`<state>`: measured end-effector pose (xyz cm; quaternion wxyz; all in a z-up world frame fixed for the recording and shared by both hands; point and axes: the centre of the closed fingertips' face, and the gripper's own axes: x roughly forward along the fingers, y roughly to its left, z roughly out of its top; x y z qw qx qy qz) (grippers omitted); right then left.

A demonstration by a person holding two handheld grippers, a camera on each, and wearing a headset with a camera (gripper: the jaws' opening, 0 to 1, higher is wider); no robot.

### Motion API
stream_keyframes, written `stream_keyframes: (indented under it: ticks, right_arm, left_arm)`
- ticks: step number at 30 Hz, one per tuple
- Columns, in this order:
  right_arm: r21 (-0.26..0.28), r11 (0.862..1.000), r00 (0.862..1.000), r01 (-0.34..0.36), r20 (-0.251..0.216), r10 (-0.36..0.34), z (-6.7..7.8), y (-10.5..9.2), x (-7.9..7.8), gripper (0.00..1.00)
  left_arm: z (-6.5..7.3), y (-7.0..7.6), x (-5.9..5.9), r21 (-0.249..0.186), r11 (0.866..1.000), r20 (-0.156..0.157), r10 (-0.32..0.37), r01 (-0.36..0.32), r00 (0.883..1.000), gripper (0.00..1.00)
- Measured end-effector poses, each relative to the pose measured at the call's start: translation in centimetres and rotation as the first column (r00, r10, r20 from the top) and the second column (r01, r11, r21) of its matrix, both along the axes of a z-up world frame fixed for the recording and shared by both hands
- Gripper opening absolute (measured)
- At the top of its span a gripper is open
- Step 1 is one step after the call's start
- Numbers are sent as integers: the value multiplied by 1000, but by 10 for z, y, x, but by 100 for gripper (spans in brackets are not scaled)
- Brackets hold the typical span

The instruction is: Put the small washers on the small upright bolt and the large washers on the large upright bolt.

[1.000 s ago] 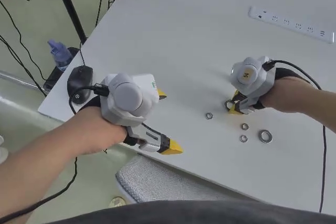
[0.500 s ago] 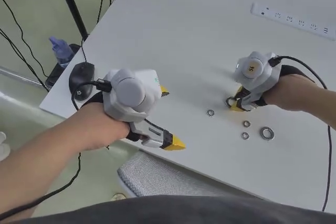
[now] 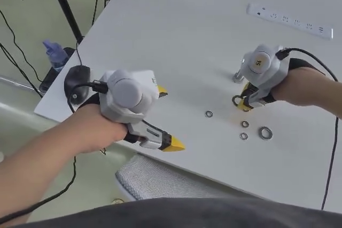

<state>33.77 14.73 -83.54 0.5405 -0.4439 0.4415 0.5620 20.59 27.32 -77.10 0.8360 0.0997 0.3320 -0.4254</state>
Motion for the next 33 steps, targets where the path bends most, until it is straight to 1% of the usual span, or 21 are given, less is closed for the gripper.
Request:
stream_keyframes:
  ticks: [3, 4, 5, 6, 9, 15, 18, 21, 23, 30, 32, 33]
  right_arm:
    - [5, 1000, 1000, 8, 10, -8, 12, -3, 4, 21]
    - [7, 1000, 1000, 12, 9, -12, 11, -6, 9, 21]
    - [8, 1000, 1000, 16, 11, -16, 12, -7, 11, 21]
    - [8, 1000, 1000, 18, 16, -18, 18, -9, 13, 21]
    - [5, 999, 999, 35, 21, -35, 29, -13, 19, 21]
    - [-2, 999, 998, 53, 32, -53, 43, -15, 29, 21]
    - [-2, 999, 998, 52, 36, -52, 45, -14, 33, 21]
    - [-10, 999, 998, 37, 49, -37, 46, -14, 38, 21]
    - [-9, 999, 998, 36, 51, -35, 47, -13, 40, 21]
    - [15, 998, 996, 67, 57, -68, 51, -6, 61, 21]
    - [18, 997, 996, 76, 53, -77, 52, -4, 66, 21]
    - [18, 997, 995, 76, 59, -76, 52, -3, 70, 21]
  left_arm:
    - [0, 2, 3, -1, 1000, 0, 7, -7, 1000, 80]
    - [0, 2, 3, 0, 1000, 2, 7, -7, 1000, 81]
    - [1, 2, 4, 1, 1000, 5, 5, -5, 1000, 81]
    - [1, 3, 5, 0, 1000, 6, 5, -5, 1000, 82]
    - [1, 3, 6, 1, 1000, 10, 4, -4, 1000, 83]
    - [2, 7, 9, 4, 1000, 16, 8, -8, 1000, 84]
    - [4, 7, 11, -2, 1000, 20, 11, -11, 1000, 86]
    - [6, 6, 12, -22, 1000, 16, 14, -14, 1000, 90]
    - [6, 7, 12, -18, 1000, 17, 15, -15, 1000, 92]
    - [3, 6, 11, -18, 1000, 10, 25, -25, 1000, 96]
    - [5, 5, 12, -28, 999, 13, 29, -29, 999, 98]
    - [5, 4, 12, -35, 999, 9, 33, -33, 999, 98]
